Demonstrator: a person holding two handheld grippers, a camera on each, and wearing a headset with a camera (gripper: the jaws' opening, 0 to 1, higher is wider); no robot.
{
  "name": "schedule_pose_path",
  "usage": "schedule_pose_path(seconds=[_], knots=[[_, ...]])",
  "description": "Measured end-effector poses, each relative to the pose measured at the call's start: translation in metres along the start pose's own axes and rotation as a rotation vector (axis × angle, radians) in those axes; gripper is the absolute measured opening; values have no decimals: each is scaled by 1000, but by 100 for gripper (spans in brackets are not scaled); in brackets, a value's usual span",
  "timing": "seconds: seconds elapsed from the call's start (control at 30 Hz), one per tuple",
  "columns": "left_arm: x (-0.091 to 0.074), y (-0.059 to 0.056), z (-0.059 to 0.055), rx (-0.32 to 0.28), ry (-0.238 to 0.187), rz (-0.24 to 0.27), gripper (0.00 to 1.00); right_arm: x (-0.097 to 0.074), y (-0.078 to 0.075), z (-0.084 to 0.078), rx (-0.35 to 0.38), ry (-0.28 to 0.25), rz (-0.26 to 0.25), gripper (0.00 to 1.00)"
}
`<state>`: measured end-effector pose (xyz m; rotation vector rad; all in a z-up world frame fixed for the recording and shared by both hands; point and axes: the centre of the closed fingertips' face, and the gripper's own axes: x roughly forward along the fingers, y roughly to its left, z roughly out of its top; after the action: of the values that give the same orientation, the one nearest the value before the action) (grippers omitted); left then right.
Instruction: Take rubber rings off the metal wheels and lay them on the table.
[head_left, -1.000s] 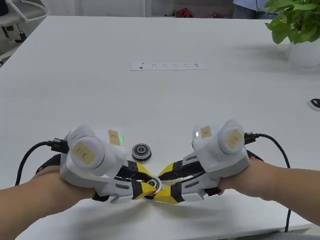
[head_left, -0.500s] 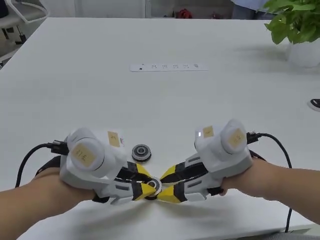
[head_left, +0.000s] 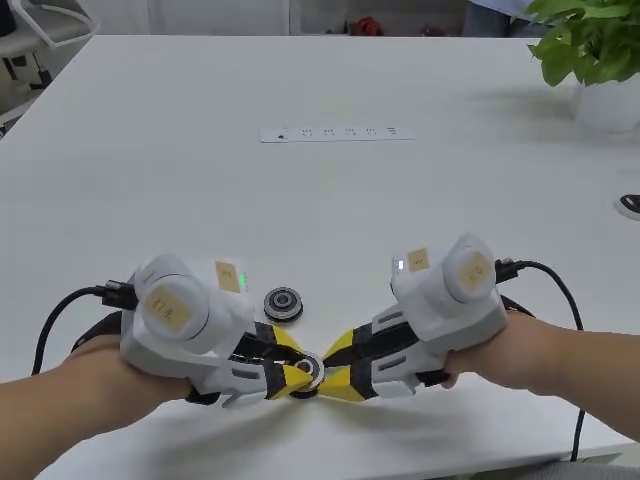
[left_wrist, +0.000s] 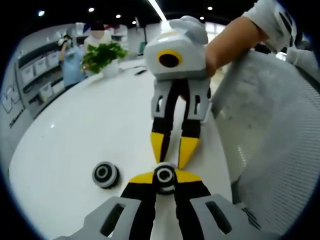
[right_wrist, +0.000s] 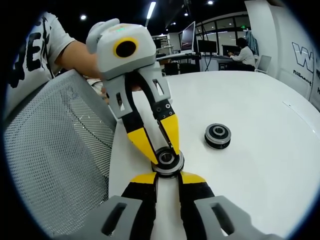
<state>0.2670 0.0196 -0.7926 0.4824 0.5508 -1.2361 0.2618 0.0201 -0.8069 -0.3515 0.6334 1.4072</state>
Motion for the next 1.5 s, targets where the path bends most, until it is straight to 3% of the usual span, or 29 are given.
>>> schedule_pose_path(seconds=[0.43,0.57,0.8,1.1,1.5], knots=[[0,0,0,-2,-4,1,14,-1,0,-2,-16,10,5,11],[0,0,0,-2,-6,-1,14,-2,-2,0,-8,-2,-5,21],[0,0,0,-1,-5,0,14,4,1,6,-12,-24,-12,29],[0,0,0,0,-6,1,14,9,-1,9,-12,-33,-39,27],[0,0,0,-1,-4,4,14,6,1,5,-29,-21,-24,22]])
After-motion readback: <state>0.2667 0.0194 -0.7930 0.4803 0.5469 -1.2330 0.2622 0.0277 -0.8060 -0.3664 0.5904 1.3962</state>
